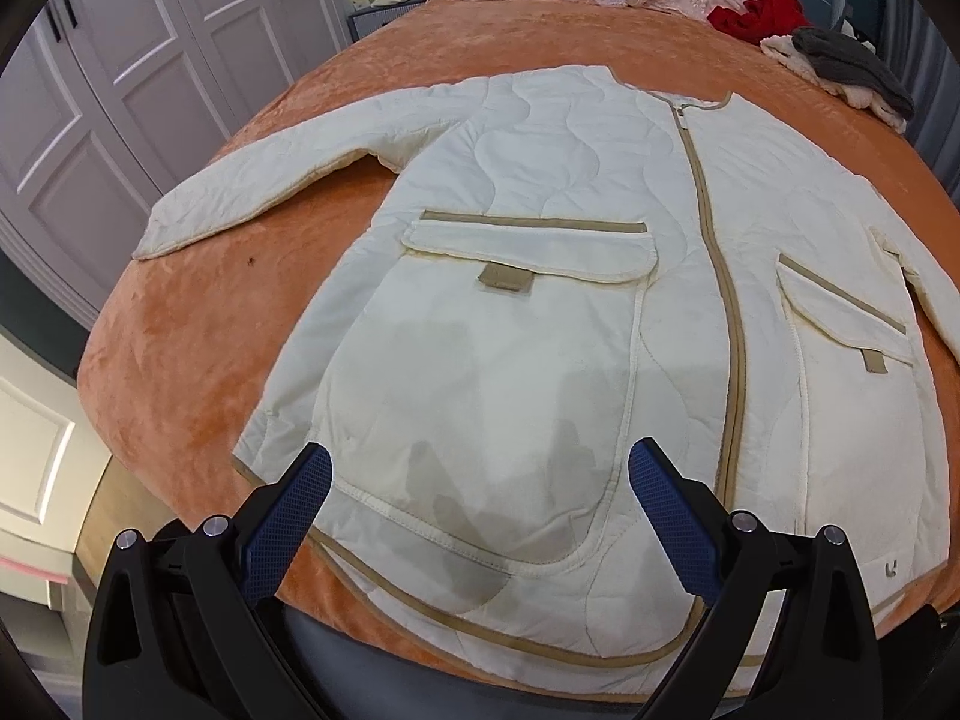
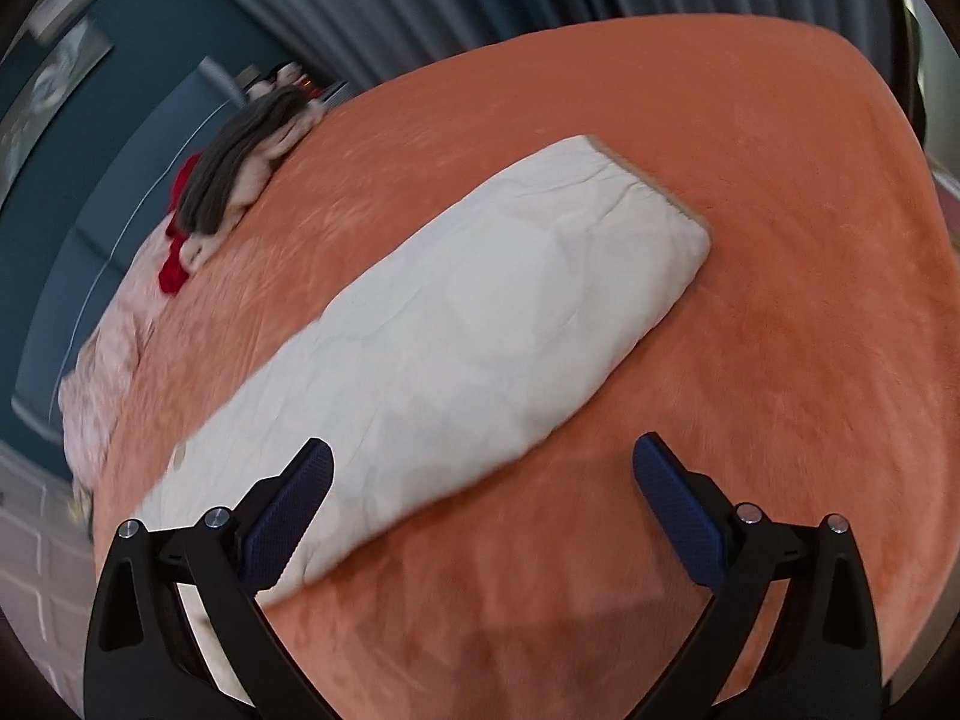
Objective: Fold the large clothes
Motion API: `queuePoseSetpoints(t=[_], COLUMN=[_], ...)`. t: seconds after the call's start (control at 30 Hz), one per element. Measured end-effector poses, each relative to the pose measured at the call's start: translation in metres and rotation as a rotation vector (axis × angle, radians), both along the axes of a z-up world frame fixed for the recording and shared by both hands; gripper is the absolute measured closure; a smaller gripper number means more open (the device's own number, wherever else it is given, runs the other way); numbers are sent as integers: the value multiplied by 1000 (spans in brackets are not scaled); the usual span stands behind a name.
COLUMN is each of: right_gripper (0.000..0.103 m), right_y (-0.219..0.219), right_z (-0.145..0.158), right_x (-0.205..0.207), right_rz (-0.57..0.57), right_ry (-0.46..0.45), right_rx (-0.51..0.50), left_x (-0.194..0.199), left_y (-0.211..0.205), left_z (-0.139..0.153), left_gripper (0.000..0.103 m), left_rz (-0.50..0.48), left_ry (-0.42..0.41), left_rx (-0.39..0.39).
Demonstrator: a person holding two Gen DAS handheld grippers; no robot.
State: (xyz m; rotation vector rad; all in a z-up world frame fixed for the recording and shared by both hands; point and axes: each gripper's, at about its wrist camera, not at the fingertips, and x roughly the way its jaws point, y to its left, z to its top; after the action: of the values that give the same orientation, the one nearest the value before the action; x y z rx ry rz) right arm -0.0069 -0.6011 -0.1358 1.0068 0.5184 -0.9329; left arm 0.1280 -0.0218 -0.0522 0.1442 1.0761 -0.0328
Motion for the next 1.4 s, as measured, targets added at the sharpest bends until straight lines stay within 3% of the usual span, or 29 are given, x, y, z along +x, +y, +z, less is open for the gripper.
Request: queuePoseSetpoints(t=[0.03, 0.1, 0.13, 0.27, 0.4, 0.53, 0.7, 0.83, 0.97, 1.13, 1.23, 1.3, 1.4], right_gripper=[18, 42, 46, 84, 93, 95, 95, 94, 94, 92, 75, 58, 55], right_y=[-7, -18, -21, -31, -22, 15, 108, 198, 278, 356, 391, 413, 438], right_z=[-3, -10, -11, -2, 44, 111, 189, 214, 204, 148, 114, 94, 81], right_x=[0, 0, 0, 7, 23, 62, 141, 207, 265, 324, 330, 319, 303], right_rz=[-16, -41, -47, -55, 14, 162, 456, 709, 899, 1096, 1182, 1238, 1305], right_ry=[-9, 4, 5, 19, -25, -79, -158, -193, -158, -71, -15, 2, 7], right_rx=[14, 44, 46, 9, -126, -288, -469, -545, -590, -543, -522, -506, -503], left_x=[2, 4, 6, 9, 11, 12, 10, 10, 11, 15, 19, 22, 29], left_y=[0, 1, 1, 3, 6, 13, 24, 39, 57, 78, 88, 93, 98], left_z=[-2, -6, -8, -12, -14, -17, -18, -18, -18, -21, -24, -25, -25], left_gripper=[6, 6, 6, 6, 6, 6, 6, 6, 6, 6, 6, 6, 6], left_rz=[2, 11, 14, 27, 33, 48, 62, 77, 92, 114, 120, 121, 127], left_ry=[9, 16, 20, 31, 32, 38, 32, 33, 26, 31, 37, 42, 34], left_rx=[-5, -5, -6, 6, 6, -9, -20, -46, -62, -92, -110, -129, -162])
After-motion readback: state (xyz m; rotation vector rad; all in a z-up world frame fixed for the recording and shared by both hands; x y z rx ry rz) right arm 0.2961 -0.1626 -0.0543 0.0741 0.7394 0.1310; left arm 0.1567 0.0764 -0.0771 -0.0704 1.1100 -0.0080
